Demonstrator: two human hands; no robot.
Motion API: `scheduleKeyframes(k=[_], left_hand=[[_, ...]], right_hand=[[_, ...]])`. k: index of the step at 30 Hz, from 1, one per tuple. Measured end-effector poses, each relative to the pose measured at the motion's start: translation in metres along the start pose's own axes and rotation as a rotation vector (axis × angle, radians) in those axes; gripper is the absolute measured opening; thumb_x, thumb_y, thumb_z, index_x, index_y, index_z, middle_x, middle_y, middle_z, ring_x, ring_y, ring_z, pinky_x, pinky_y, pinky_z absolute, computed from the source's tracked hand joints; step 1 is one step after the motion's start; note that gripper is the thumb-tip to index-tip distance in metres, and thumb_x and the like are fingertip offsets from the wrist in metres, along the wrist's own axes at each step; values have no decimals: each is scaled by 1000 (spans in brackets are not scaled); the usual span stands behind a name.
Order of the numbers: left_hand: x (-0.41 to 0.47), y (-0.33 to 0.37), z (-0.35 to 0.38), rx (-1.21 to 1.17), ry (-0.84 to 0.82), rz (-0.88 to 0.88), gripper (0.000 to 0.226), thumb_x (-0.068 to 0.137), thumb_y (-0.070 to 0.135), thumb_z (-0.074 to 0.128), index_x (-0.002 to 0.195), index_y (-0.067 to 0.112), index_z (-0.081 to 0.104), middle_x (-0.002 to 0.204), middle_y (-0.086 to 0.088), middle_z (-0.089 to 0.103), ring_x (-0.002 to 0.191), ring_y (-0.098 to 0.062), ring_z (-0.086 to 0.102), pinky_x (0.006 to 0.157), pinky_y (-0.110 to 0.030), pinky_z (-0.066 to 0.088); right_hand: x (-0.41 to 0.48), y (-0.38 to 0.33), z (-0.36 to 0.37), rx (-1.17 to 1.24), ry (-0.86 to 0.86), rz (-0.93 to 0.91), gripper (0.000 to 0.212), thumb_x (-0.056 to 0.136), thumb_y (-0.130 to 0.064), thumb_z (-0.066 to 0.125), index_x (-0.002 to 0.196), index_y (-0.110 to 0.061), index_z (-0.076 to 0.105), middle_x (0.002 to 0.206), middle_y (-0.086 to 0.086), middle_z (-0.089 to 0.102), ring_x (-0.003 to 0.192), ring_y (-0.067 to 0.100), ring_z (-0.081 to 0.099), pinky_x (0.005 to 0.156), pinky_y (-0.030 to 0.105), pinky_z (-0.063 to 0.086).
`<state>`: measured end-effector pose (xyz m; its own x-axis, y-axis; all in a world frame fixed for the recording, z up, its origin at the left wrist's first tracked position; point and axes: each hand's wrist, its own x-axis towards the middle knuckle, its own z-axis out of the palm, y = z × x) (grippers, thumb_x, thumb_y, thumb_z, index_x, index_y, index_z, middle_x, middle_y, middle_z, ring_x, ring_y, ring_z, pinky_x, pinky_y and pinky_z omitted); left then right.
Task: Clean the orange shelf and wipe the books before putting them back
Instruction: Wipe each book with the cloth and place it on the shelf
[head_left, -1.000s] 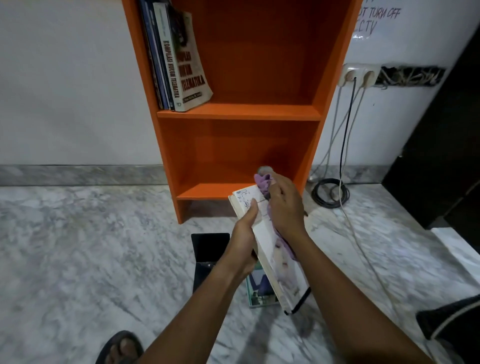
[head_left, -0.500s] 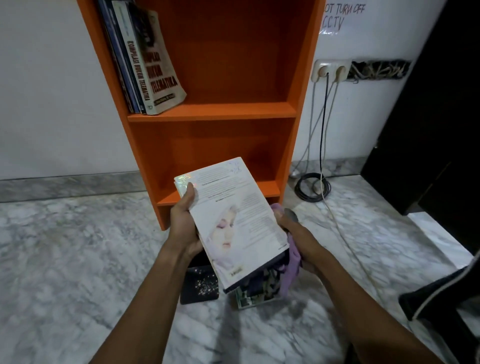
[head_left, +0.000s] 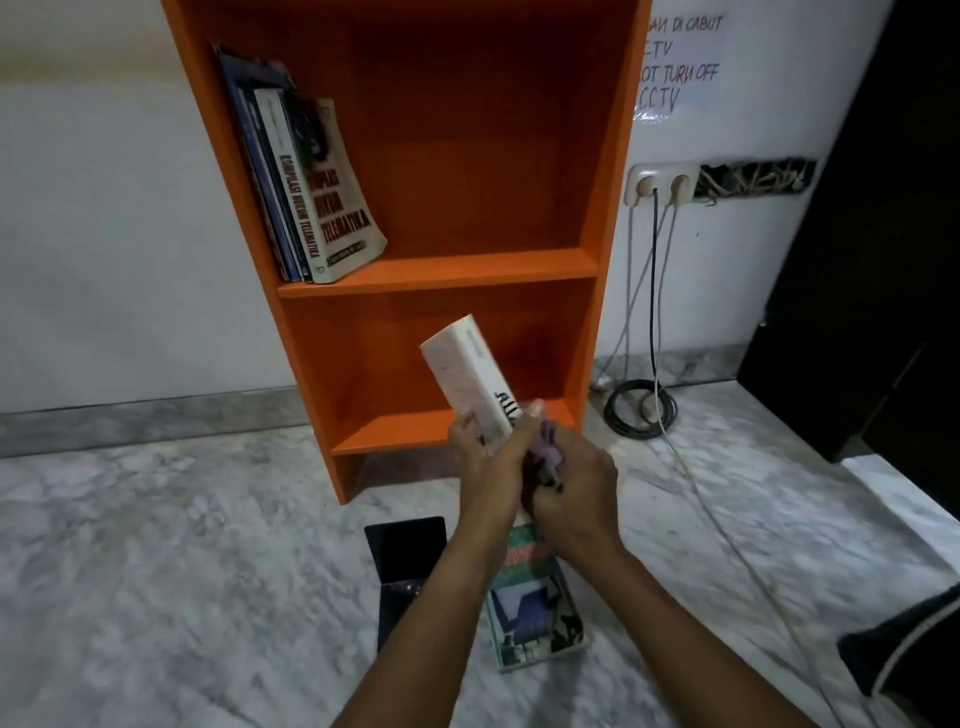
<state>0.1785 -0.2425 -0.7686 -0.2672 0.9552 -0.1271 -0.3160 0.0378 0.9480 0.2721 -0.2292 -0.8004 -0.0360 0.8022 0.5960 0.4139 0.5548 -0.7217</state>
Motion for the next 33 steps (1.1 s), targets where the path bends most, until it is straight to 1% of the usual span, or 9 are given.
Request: scheduleKeyframes(k=[3, 5, 9, 13, 18, 23, 26, 30, 33], left_hand=[[7, 13, -13, -225, 36, -53, 48, 91, 36, 71, 127, 11, 51, 102, -10, 64, 98, -29, 68, 79, -39, 60], [5, 17, -26, -447, -9, -97, 50, 92, 34, 63, 131, 4, 57, 97, -9, 66, 92, -27, 67, 73, -38, 62], [5, 21, -37, -474, -131, -69, 56, 89, 41, 59, 131, 4, 60, 120, -20, 68, 109, -33, 67, 99, -48, 54], [0, 28, -38, -445, -229, -58, 40, 93, 35, 53, 124, 12, 66, 125, -15, 71, 117, -33, 66, 110, -52, 43], [-5, 37, -48, -340, -287, -29, 52, 92, 42, 50, 135, 13, 59, 132, -14, 67, 124, -37, 61, 107, -54, 45], [-1, 48, -64, -300, -286, -24, 51, 101, 48, 43, 139, 17, 57, 135, -14, 65, 125, -37, 61, 110, -56, 41], [1, 61, -72, 27, -156, 14, 35, 98, 54, 48, 118, 34, 67, 111, 2, 77, 101, -23, 74, 97, -51, 52], [23, 80, -84, 322, -212, 30, 33, 103, 35, 52, 136, 38, 50, 121, 7, 71, 102, -18, 70, 76, -33, 60], [47, 118, -86, 371, -319, 79, 38, 103, 14, 54, 135, 33, 50, 123, 2, 70, 110, -24, 68, 88, -40, 59]], right_hand=[[-6, -3, 5, -136, -150, -234, 15, 74, -22, 58, 89, -25, 56, 82, -8, 59, 72, 15, 55, 61, 23, 36], [-7, 3, 10, -98, -280, -256, 36, 79, -26, 63, 114, -18, 64, 108, -2, 65, 96, 18, 62, 77, 27, 48], [3, 3, 17, 209, -372, -24, 51, 91, -48, 61, 140, -40, 50, 145, -6, 51, 137, 17, 46, 112, 44, 40], [23, 8, 19, 96, -171, 212, 57, 89, -63, 50, 142, -42, 44, 147, -9, 45, 134, 18, 45, 111, 45, 42], [68, 12, -10, 150, -174, 377, 47, 81, -70, 58, 114, -37, 66, 113, -6, 69, 107, 19, 66, 94, 48, 55], [79, -6, -26, 474, -296, 329, 7, 94, -17, 71, 98, -14, 76, 97, -4, 75, 94, 7, 67, 86, 22, 55], [83, -12, -21, 519, -154, 321, 9, 91, -18, 75, 98, -16, 78, 96, 0, 79, 91, 13, 73, 81, 27, 60], [115, -20, -13, 454, 25, 207, 7, 91, -19, 75, 96, -15, 77, 92, 2, 77, 88, 19, 72, 83, 42, 60], [150, -33, -11, 342, 118, 66, 10, 91, -26, 75, 93, -16, 74, 87, 0, 74, 81, 18, 69, 76, 42, 59]])
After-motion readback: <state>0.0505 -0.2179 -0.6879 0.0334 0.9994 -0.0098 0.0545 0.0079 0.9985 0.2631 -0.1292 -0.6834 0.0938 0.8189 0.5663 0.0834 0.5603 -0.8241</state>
